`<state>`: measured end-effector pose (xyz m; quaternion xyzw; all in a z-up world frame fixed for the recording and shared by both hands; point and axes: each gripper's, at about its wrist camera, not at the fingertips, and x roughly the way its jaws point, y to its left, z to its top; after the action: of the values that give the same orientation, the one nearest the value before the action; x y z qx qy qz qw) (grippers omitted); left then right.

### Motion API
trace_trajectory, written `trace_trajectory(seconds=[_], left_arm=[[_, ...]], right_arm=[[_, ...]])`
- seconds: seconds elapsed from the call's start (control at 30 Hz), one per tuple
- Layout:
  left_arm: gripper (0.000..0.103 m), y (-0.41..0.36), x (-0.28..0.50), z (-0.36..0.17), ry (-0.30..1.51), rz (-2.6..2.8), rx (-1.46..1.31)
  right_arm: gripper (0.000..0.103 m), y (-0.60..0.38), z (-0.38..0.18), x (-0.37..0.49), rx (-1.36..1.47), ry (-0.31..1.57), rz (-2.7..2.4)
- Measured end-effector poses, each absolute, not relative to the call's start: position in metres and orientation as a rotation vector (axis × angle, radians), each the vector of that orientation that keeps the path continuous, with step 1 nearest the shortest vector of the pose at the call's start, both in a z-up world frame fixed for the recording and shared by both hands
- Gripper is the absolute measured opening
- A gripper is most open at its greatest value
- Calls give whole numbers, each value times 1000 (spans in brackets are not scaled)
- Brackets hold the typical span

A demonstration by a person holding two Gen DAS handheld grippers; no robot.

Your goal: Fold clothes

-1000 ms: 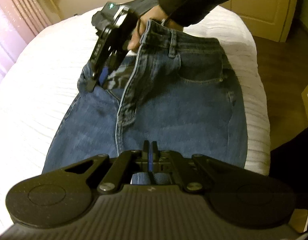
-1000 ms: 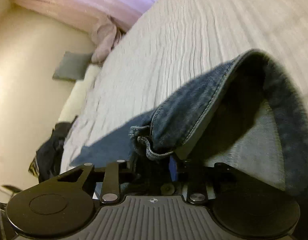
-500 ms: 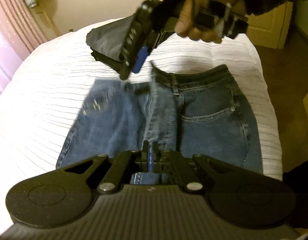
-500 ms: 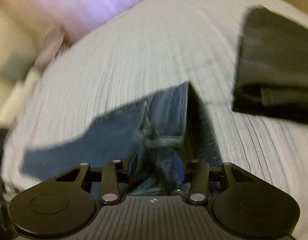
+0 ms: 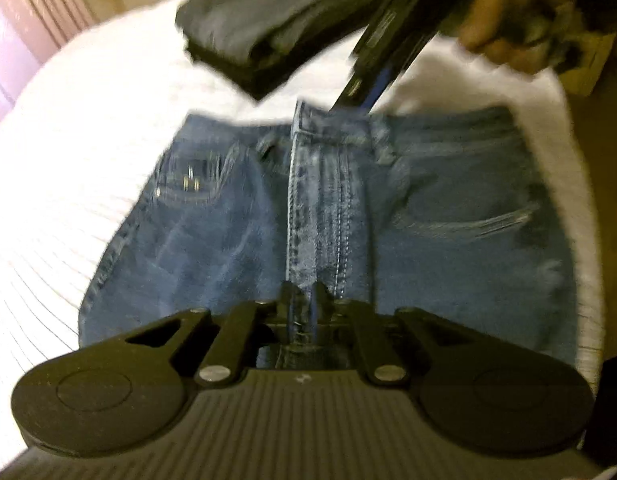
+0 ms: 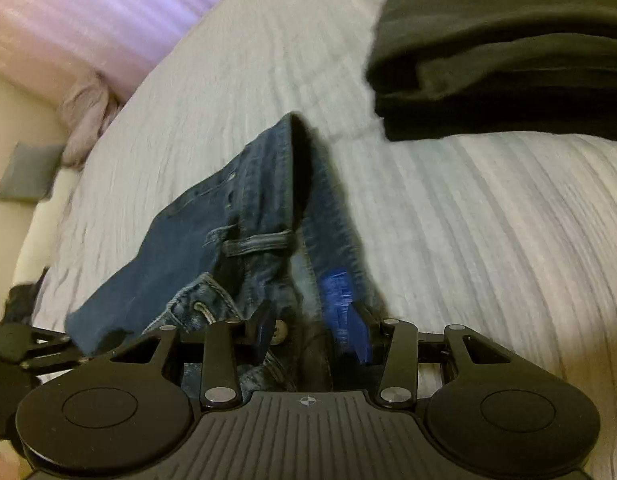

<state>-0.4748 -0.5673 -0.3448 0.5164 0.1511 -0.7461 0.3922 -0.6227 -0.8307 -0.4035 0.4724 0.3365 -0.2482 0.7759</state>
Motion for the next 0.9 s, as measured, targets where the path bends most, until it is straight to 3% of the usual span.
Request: trace_trajectory(seconds=[0.13,0.4,0.7,0.77,0.9], left_arm=[[9,-580,-473,-359,398,-1816,1355],[9,-562,-459,-336,378,-1836,1268],[9,-562,-481,-338,366,-1923,1224],[9,-565,-484,-343,366,-1911,1235],[9,-572,-484,-348,384,-1909,1220]], right_arm=[[44,-828,-391,-625,997,651,-408],[44,-857,-413,-581,910,763,-273],[43,-866,-443,-569,1115,776,-210],[14,-867,-446,-581,1175,714,-221],[10,-863,-432,-607,1233,576,-239]])
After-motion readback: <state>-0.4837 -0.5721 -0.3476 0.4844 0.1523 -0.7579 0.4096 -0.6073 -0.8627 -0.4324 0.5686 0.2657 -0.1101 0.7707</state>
